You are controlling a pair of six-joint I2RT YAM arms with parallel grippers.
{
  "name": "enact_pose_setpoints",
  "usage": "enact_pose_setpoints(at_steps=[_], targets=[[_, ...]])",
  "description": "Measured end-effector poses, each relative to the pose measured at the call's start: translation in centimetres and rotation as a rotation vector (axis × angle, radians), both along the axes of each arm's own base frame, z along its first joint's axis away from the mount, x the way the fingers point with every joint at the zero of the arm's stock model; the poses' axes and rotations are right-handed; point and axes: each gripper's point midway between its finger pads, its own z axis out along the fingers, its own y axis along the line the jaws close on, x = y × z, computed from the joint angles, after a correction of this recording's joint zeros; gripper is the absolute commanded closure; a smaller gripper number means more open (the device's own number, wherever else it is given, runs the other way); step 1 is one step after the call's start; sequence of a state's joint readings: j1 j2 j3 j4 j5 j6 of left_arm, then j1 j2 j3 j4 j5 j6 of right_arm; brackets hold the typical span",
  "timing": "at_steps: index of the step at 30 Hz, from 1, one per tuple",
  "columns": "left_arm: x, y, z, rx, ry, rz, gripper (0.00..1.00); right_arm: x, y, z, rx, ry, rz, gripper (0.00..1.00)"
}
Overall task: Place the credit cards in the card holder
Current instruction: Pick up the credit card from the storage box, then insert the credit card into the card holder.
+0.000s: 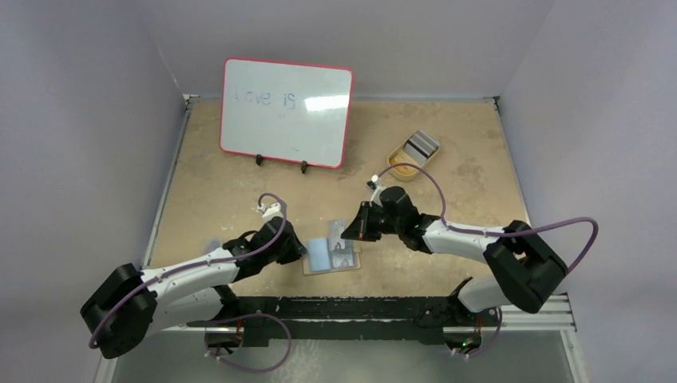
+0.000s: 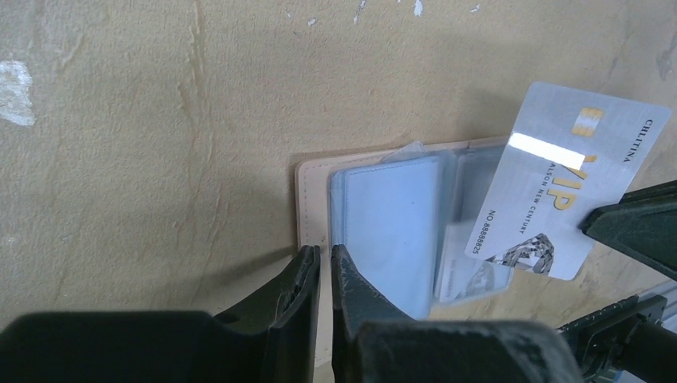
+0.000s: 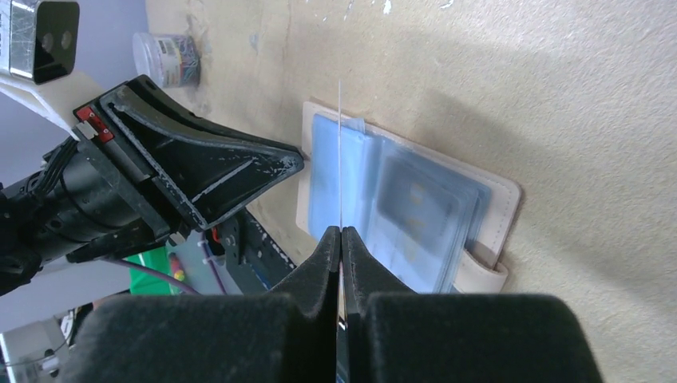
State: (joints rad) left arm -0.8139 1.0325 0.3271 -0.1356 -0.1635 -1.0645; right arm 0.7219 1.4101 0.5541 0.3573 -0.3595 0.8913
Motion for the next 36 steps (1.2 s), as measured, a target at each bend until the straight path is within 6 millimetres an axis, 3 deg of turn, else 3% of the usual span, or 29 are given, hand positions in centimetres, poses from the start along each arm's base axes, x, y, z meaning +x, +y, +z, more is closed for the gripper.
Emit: enact_pose_setpoints(at_steps=[5,17,36], targets=[[-0.1,0.0,-0.1,0.002,0.005,-0.002,0.94,-0.5,0.3,-0.2,0.015,0.022,-0.005,1.0],[-0.2,0.1,-0.6,-0.008,0.011,0.012,0.99,-1.4,-0.1,-3.0,-0.018,0.092,-0.017,1.0],[-0.2,0.2,-0.6,-0.016,0.01,0.024,1.0,-2.9,0.7,-3.2,0.074,0.155,-0.005,1.0]])
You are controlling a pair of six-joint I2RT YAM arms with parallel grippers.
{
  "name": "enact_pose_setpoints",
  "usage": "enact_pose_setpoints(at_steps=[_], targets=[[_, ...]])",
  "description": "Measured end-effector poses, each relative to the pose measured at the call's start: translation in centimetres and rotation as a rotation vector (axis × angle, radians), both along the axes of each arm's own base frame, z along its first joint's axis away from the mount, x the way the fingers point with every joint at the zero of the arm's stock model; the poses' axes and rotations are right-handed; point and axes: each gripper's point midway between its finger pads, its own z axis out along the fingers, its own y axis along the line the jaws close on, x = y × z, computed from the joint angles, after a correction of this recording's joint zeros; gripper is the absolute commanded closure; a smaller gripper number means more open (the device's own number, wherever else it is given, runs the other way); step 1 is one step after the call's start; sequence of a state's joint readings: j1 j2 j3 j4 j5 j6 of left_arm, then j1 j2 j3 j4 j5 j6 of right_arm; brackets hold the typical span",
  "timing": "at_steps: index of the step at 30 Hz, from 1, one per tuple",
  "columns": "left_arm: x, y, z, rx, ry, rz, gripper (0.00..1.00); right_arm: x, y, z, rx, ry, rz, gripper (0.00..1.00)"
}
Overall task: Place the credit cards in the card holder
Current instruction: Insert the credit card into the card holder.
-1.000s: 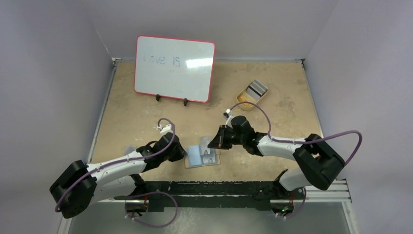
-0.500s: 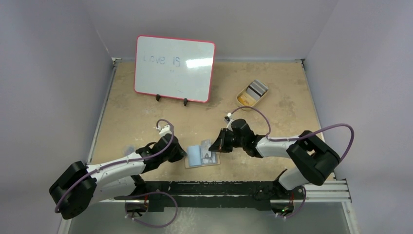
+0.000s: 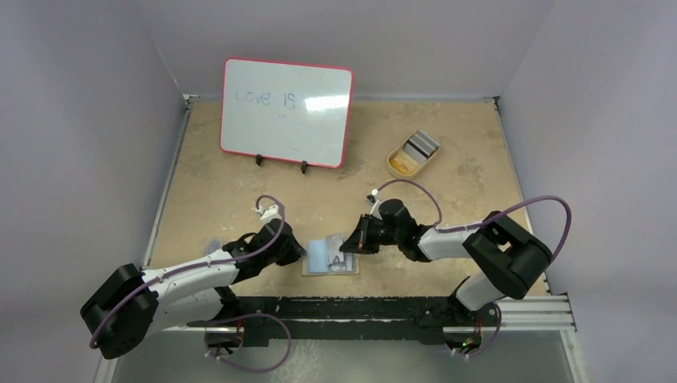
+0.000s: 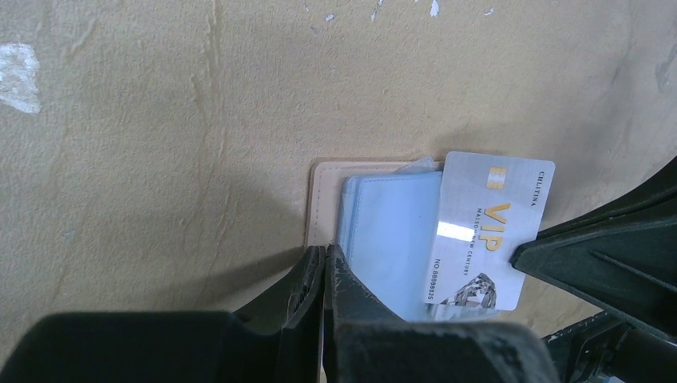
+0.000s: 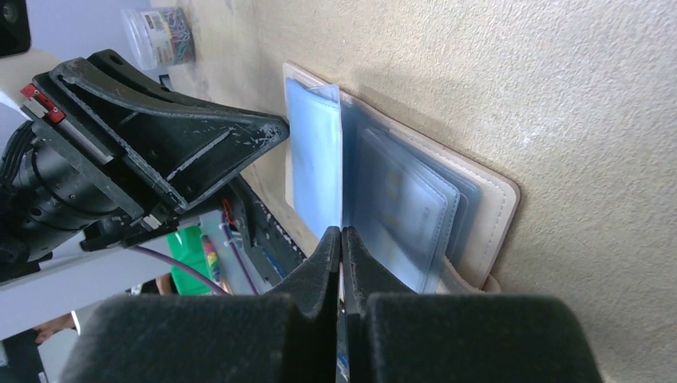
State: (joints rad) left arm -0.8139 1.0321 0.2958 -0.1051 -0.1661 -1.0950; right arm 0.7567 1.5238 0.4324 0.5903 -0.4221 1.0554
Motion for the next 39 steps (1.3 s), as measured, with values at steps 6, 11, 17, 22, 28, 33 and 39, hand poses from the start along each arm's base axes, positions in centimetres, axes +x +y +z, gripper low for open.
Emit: enact_pose_setpoints(at_steps=[6,11,17,22,28,33,39], targets=[[0.0,0.0,0.0,-0.004,0.004,0.011,1.0,-0.3,-0.2,-0.3,0.008,0.011,-0.01,1.0],[0.0,0.1,0.0,-0.008,0.004,0.019,1.0,-1.2,-0.2,-0.6,0.01,0.03,-0.008,1.0],[0.1,0.1,0.0,-0.009,0.001,0.023,1.0,-2.3,0.6,-0.6,0.03,0.042,0.012,1.0],[0.1,0.3,0.0,-0.008,0.0,0.028,1.0,-2.9,1.0,-1.1,0.035,0.065,0.016,1.0],[0.0,0.5,0.0,-0.011,0.004,0.042,1.0,-2.8,1.5,-1.7,0.049,0.079,0.008,1.0],[-0.2,0.6,0.0,-0.022,0.009,0.054,1.0,-2.2,1.6,-1.7,0.065,0.065,-0.021,1.0],[-0.7,0.9,0.0,-0.042,0.018,0.072,1.0,-1.6,1.9,-1.7,0.078,0.052,-0.051,1.0]])
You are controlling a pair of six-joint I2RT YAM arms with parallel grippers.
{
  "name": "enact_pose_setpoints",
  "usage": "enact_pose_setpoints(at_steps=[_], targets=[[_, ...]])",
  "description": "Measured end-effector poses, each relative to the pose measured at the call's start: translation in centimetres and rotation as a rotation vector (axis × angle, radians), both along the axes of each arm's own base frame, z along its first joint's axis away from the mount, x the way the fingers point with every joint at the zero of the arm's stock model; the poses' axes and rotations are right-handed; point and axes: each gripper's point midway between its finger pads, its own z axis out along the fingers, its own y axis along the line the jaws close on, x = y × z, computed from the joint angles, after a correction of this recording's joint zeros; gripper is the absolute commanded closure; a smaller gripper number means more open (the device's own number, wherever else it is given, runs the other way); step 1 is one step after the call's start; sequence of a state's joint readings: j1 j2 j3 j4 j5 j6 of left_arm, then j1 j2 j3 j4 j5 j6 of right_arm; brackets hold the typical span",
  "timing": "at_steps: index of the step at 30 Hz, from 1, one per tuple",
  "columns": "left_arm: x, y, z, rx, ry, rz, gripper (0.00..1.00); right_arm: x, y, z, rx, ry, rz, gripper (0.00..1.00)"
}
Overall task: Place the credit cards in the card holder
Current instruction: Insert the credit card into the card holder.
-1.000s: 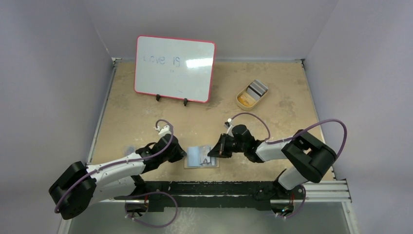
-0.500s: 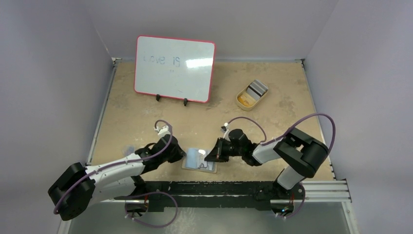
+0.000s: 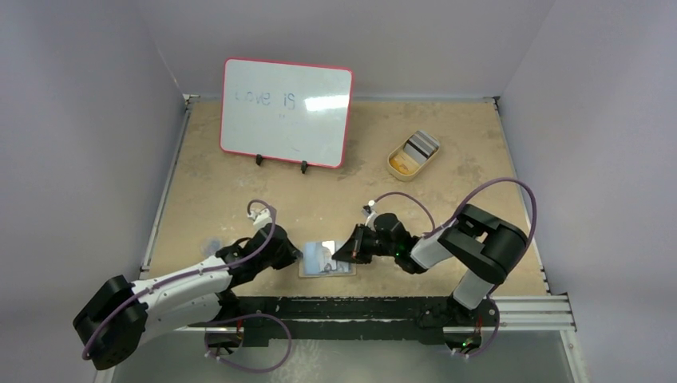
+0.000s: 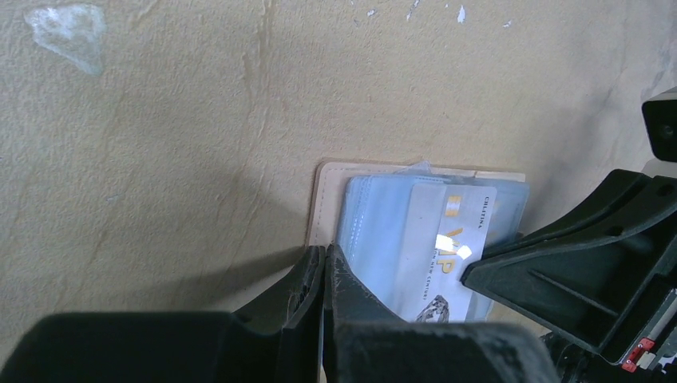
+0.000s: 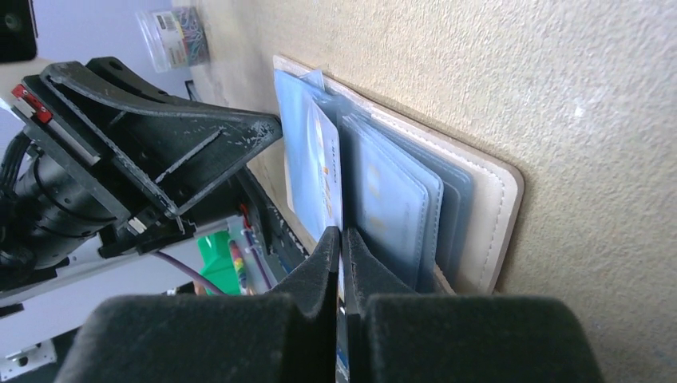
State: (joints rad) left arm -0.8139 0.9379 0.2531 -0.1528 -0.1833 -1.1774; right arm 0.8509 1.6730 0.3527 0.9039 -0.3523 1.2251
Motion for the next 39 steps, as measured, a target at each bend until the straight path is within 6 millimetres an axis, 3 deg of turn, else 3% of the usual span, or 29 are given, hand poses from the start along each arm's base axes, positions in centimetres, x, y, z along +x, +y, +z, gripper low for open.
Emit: enact_pose_setpoints(at_steps=[3,10,13,22,33,39], targets=[[-0.1,0.0,0.0,-0.011,0.006,0.005,1.0,0.2,0.1,0.0,0.003,-0.003,-0.009,0.98],[-0.1,-0.1,0.0,-0.016,0.009,0.007,1.0,0.9,1.2,-0.3,-0.054,-0.02,0.02,0.67],[-0.3,-0.2,0.0,-0.023,0.016,-0.002,1.0,1.4,0.9,0.5,-0.107,-0.06,0.014,0.61],[-0.3,-0.7,0.0,-0.054,0.003,-0.012,1.0,3.0,-0.4,1.1,-0.262,-0.141,-0.004,0.58],[-0.1,-1.0,-0.1,-0.06,0.0,-0.015,1.0,1.6,2.8,0.4,-0.271,-0.153,0.089,0.62],[0.1,-1.2,-0.1,-0.053,0.002,-0.018,1.0,1.2,2.9,0.3,-0.286,-0.162,0.101,0.65]])
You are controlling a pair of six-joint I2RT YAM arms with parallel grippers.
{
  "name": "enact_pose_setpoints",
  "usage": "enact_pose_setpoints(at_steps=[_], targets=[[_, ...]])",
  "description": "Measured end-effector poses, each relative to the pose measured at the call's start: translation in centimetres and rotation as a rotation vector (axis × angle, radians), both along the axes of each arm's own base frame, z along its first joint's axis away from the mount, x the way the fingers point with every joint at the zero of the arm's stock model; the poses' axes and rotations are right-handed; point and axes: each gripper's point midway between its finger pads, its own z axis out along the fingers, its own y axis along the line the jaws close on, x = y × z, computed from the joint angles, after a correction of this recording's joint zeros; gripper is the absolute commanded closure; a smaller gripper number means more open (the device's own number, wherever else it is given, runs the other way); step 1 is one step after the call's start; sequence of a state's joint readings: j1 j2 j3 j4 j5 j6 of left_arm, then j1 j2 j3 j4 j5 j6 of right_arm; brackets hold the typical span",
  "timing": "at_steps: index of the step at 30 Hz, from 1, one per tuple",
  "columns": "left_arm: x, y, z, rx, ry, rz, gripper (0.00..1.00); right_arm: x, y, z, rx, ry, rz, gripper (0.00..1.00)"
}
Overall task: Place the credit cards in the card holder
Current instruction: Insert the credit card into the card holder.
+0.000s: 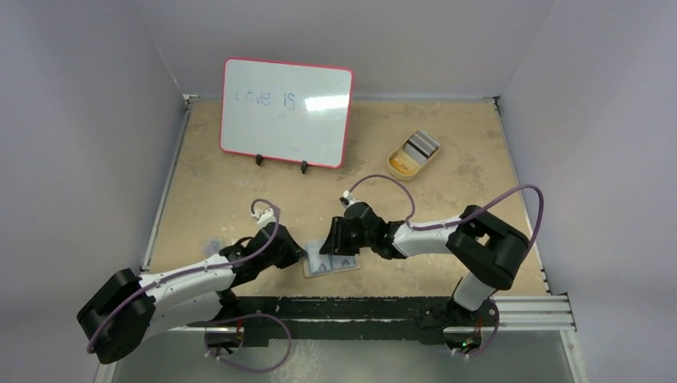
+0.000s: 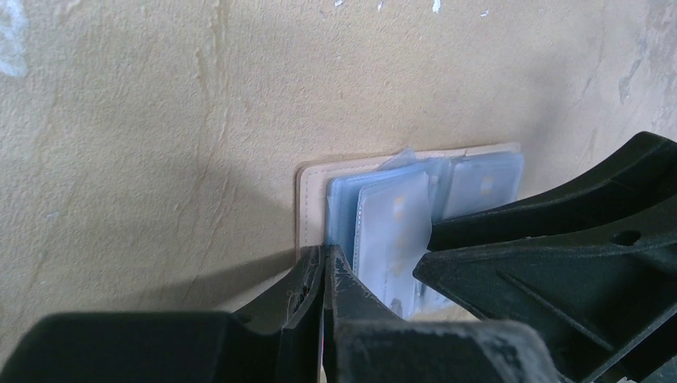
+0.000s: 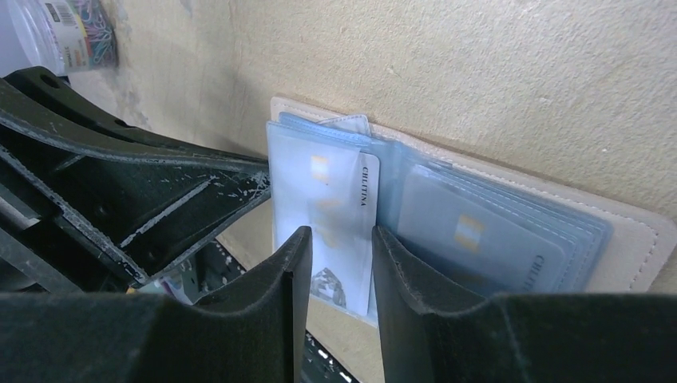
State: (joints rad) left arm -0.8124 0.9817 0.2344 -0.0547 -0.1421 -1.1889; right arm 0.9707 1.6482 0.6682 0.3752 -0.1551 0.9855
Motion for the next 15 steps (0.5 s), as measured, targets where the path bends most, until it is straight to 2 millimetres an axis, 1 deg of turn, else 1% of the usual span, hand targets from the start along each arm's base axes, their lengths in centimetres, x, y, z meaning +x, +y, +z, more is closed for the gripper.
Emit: enact_pose_setpoints(at_steps=[4,8,10,12,15], targets=[[0.2,-0.2,0.1,0.007,-0.001,-0.001,1.0,-0.1,-0.2,0.1,-0.011,-0.005,0.0,0.66],[0.3,-0.1,0.1,0.013,-0.002,-0.005,0.99,-0.4,-0.3,0.1,-0.021,-0.01,0.018,0.65],[0.3,0.0,0.2,0.03,-0.005,-0.008,0.94,-0.5,-0.2,0.1,-0.025,-0.015,0.033,0.62],[0.4,0.2,0.4,0.045,-0.006,-0.007,0.85,-0.5,-0.2,0.4,-0.035,-0.028,0.045,0.6],[0.7,0.4,1.2,0.057,-0.027,-0.005,0.69,0.0,-0.3,1.7,-0.052,-0.077,0.064,0.58]])
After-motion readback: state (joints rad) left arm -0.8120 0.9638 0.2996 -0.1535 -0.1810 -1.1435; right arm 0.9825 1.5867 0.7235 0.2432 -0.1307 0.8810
